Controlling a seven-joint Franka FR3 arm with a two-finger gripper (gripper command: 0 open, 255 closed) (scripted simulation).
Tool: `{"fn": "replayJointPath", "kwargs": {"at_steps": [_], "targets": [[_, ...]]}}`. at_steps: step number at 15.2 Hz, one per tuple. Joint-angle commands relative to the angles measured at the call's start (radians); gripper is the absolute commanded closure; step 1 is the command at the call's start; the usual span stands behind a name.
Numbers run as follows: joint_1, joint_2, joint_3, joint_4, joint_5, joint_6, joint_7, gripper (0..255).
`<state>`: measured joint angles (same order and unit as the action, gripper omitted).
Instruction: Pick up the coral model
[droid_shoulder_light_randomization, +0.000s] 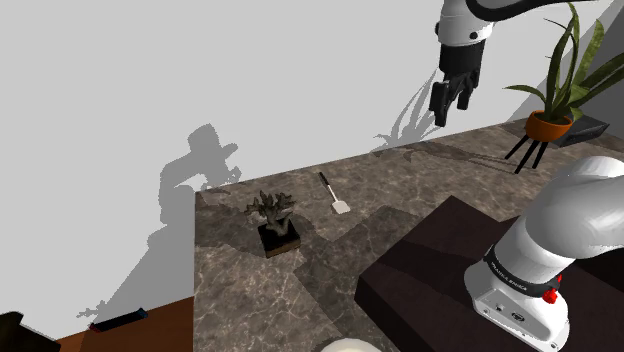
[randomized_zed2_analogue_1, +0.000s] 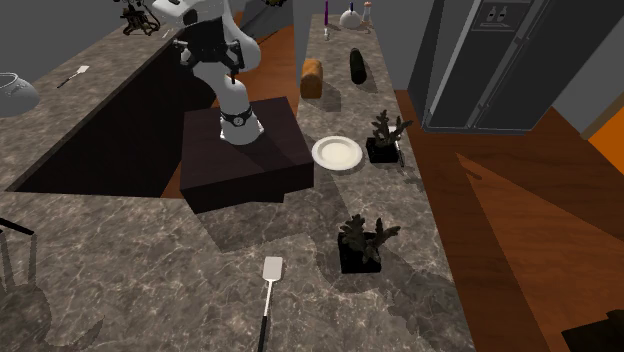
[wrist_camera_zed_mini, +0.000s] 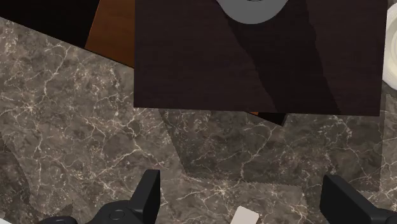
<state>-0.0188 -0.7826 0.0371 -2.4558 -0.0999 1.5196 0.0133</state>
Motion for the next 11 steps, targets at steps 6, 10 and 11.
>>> {"fn": "replayJointPath", "kwargs": {"at_steps": [6,10,11], "targets": [[0.022,0.13,0.054,-0.013,0.052,0.144,0.081,0],[0.036,0.253,0.096,0.001,0.082,0.256,0.141,0],[0.039,0.286,0.106,0.009,0.087,0.282,0.156,0]]}}
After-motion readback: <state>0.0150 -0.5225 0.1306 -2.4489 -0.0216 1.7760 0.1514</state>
